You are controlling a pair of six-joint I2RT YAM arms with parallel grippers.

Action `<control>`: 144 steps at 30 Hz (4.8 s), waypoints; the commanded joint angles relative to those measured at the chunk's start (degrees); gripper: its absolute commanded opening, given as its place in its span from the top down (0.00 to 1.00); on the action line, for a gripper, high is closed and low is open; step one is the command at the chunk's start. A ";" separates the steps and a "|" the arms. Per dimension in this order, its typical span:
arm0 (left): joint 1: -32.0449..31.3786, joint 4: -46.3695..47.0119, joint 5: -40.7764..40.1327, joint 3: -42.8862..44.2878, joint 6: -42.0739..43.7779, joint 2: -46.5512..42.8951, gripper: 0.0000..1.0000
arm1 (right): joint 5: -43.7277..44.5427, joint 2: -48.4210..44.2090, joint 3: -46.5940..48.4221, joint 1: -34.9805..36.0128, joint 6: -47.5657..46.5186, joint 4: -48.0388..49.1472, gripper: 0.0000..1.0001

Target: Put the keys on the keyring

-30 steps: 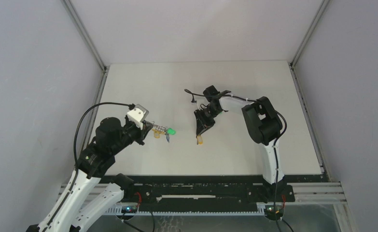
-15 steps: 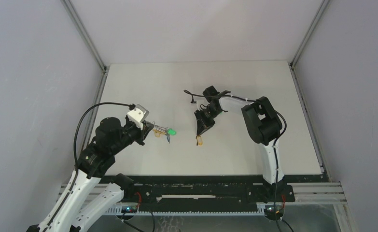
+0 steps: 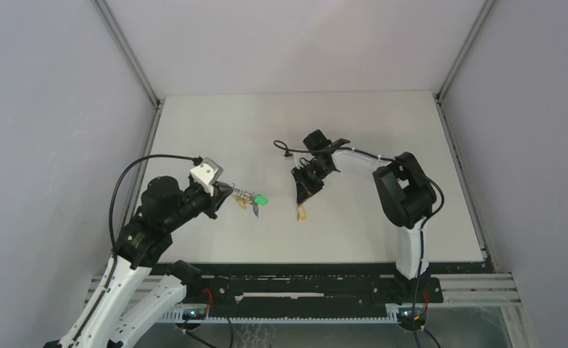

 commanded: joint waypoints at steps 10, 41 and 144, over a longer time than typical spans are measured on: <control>0.20 6.58 9.86 -1.72 1.52 -3.85 1.00 | 9.33 -28.79 -7.54 5.05 -6.94 4.47 1.00; -18.62 -0.01 12.32 16.15 19.36 17.85 1.00 | 10.95 -64.64 -27.60 17.64 -23.37 28.33 1.00; -28.25 0.73 -0.34 5.95 26.81 9.06 1.00 | 21.37 -60.17 -23.37 32.86 -33.69 28.78 1.00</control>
